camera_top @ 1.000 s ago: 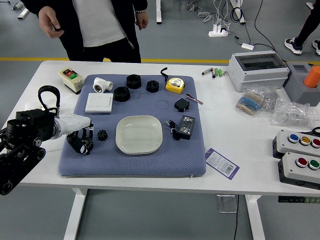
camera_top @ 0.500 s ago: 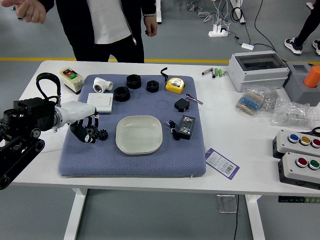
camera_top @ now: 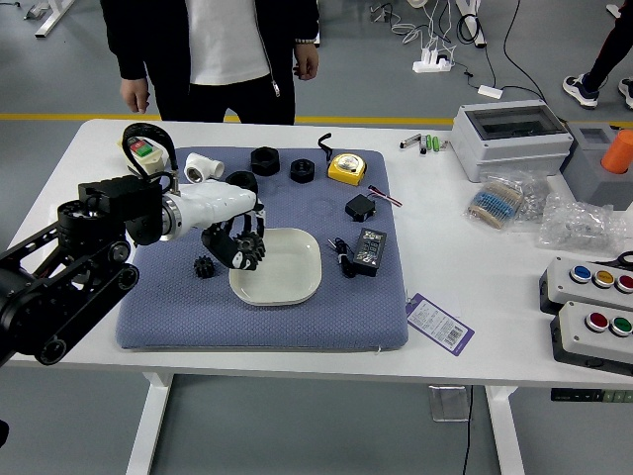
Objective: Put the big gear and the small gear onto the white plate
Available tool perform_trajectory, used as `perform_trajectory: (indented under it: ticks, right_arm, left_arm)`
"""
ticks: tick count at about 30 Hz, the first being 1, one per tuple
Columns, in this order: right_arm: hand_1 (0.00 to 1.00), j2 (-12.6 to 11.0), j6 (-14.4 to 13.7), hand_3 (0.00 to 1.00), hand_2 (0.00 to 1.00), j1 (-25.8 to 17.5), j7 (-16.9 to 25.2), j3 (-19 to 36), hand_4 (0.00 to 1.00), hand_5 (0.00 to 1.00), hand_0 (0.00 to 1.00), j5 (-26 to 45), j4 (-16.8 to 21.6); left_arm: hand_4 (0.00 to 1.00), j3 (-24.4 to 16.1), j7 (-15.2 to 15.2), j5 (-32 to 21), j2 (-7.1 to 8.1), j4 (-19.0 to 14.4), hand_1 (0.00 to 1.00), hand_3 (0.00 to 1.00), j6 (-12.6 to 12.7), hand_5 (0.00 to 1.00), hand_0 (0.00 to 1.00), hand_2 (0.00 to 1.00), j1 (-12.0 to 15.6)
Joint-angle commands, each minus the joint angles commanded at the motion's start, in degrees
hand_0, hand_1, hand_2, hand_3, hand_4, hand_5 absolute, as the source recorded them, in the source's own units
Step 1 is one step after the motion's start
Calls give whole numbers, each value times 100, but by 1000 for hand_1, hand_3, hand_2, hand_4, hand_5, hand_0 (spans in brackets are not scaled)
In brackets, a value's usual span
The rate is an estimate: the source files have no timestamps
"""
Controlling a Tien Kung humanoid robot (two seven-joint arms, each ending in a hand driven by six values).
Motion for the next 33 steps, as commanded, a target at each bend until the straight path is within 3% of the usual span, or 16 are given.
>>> perform_trajectory:
  ticks: [2, 6, 7, 11, 12, 18, 19, 24, 25, 30, 31, 33]
  right_arm:
    - [743, -2, -3, 637, 768, 5, 4, -3, 910, 752, 736, 23, 1]
    - [743, -7, -10, 637, 768, 17, 7, -8, 910, 752, 736, 22, 4]
    - [743, -6, -14, 637, 768, 21, 10, -10, 910, 752, 738, 33, 4]
    - [743, -5, -22, 637, 768, 33, 11, -25, 910, 752, 738, 36, 7]
    - [743, -5, -24, 637, 768, 40, 10, -36, 911, 752, 736, 40, 7]
    - [743, -7, -27, 637, 768, 50, 9, -59, 911, 752, 736, 36, 6]
    - [743, -8, -26, 637, 768, 51, 10, -57, 910, 752, 737, 36, 6]
    - [743, -19, -21, 637, 768, 65, 9, -41, 910, 752, 737, 33, 10]
    - [743, -19, -20, 637, 768, 64, 9, -41, 911, 751, 739, 37, 10]
    - [743, -12, -18, 637, 768, 61, 14, -28, 911, 751, 739, 44, 8]
    - [743, -11, -18, 638, 768, 60, 14, -27, 911, 753, 737, 44, 8]
    - [743, -9, -18, 638, 768, 57, 16, -16, 911, 753, 737, 43, 7]
  left_arm:
    - [584, 106, -82, 17, -178, 116, 338, 522, 117, 8, 289, 399, -56]
    - [584, 198, -177, 89, -315, 276, 338, 522, 278, 8, 289, 399, -107]
    - [851, 262, -249, 149, -394, 408, 411, 576, 393, 178, 309, 483, -140]
    - [851, 358, -377, 298, -533, 732, 411, 576, 638, 178, 309, 483, -193]
    - [998, 374, -384, 329, -570, 828, 467, 619, 660, 266, 342, 536, -211]
    - [998, 437, -444, 548, -671, 1087, 467, 619, 786, 266, 342, 536, -284]
    - [998, 441, -447, 571, -676, 1098, 529, 786, 796, 385, 365, 634, -288]
    - [998, 445, -422, 765, -700, 1178, 529, 786, 836, 385, 365, 634, -322]
    - [998, 439, -414, 789, -699, 1184, 553, 812, 838, 400, 380, 671, -324]
    - [998, 265, -431, 827, -648, 1073, 553, 812, 908, 400, 380, 671, -284]
    - [998, 236, -435, 828, -635, 1045, 609, 846, 913, 383, 431, 740, -278]
    - [998, 109, -412, 883, -547, 906, 609, 846, 848, 383, 431, 740, -260]
